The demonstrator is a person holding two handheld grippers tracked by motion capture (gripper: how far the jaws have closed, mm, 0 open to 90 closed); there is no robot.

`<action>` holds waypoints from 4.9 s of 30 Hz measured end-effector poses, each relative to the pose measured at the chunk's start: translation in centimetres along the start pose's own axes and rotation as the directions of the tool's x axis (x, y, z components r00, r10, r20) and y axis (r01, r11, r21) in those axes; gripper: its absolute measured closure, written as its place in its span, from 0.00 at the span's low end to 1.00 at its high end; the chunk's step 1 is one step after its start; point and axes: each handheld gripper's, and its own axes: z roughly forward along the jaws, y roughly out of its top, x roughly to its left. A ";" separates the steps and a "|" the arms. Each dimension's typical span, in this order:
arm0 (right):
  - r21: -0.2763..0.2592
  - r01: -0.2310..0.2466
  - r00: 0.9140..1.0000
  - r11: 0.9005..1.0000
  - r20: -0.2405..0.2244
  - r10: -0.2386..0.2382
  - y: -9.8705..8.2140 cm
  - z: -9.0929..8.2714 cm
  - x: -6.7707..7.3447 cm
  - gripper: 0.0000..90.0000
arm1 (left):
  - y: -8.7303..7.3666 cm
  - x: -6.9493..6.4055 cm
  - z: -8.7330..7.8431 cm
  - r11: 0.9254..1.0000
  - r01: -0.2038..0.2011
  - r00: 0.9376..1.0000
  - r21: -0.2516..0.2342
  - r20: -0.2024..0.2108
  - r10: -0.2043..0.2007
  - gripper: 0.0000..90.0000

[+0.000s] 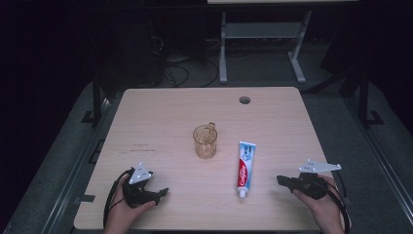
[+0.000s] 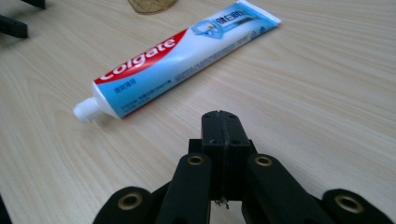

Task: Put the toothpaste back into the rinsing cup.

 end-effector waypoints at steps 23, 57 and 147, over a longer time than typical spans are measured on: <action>-0.027 0.078 0.990 0.997 -0.115 -0.080 3.8 3.2 2.2 1.00 | 0.0 0.0 0.0 1.000 0.001 1.000 -0.001 0.000 -0.001 0.15; 0.042 0.158 0.970 0.987 -0.193 -0.147 6.2 8.9 5.4 1.00 | 0.0 0.0 0.0 1.000 0.000 1.000 0.000 0.001 0.000 0.15; 0.051 0.081 0.997 0.995 -0.017 -0.081 6.1 5.7 1.0 0.51 | 0.0 0.0 0.0 1.000 0.000 1.000 -0.001 0.002 0.000 0.15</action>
